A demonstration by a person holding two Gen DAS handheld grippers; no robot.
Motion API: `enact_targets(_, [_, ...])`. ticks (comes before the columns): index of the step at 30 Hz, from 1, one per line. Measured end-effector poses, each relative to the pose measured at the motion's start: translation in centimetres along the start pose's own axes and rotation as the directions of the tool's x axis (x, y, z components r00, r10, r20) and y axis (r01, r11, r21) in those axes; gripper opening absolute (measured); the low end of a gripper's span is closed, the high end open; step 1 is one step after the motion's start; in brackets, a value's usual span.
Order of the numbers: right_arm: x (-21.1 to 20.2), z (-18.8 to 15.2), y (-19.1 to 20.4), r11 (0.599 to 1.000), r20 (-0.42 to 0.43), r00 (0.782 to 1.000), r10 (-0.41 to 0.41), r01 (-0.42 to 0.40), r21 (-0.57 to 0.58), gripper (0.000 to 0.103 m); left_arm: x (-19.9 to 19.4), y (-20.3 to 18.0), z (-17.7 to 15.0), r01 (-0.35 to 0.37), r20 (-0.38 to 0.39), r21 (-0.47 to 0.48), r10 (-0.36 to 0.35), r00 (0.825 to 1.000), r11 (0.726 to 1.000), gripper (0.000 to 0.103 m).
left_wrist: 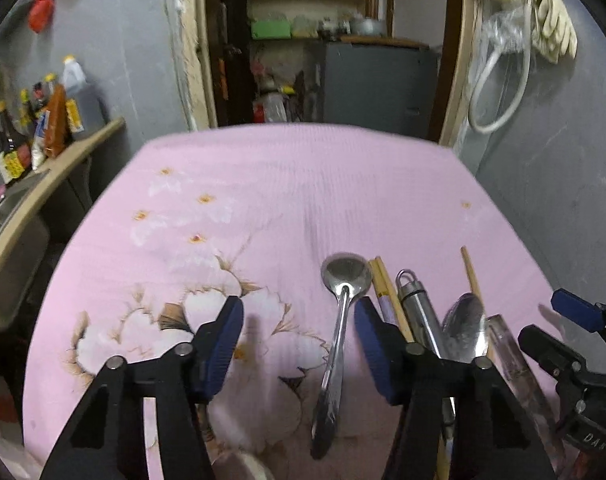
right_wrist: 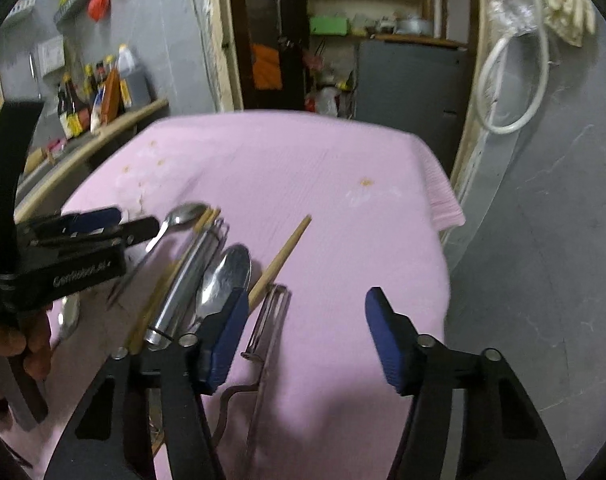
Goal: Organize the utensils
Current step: 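Grasp a metal spoon with the left tool while the right tool grasps the bent wire utensil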
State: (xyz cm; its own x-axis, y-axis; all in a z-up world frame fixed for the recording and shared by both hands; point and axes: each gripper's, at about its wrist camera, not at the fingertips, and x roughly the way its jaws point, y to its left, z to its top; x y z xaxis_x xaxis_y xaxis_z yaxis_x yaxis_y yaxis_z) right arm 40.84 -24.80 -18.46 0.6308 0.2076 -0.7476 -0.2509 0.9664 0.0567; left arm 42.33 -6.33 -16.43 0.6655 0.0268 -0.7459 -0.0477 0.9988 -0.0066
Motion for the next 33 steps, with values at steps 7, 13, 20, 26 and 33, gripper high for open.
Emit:
enact_targets(7, [1.4,-0.1,1.0,1.0,-0.067,0.998,0.006,-0.007,-0.023,0.041,2.2,-1.0,0.8,0.045,-0.08,0.042,-0.041,0.996,0.998,0.036])
enact_targets(13, [1.9,0.1,0.8,1.0,-0.122,0.993,-0.005,0.005,-0.004,0.041,3.1,-1.5,2.1,0.047,-0.115,0.063,-0.039,0.993,0.997,0.022])
enact_targets(20, [2.1,0.9,0.2,0.998,-0.18,0.983,0.034,-0.023,0.066,0.015,2.2,-0.5,2.7,0.068,-0.14,0.015,-0.065,0.988,0.998,0.003])
enact_targets(26, [0.8,0.4,-0.9,0.976,-0.152,0.98,0.124,-0.094,0.194,0.011,-0.8,0.0,2.2,0.095,-0.094,-0.009,-0.096,0.991,0.995,0.003])
enact_targets(33, [-3.2,-0.4,-1.0,0.961,-0.039,0.991,0.129,-0.115,0.25,0.011,-5.8,0.7,1.5,0.208,0.004,-0.069,-0.208,0.978,0.976,0.003])
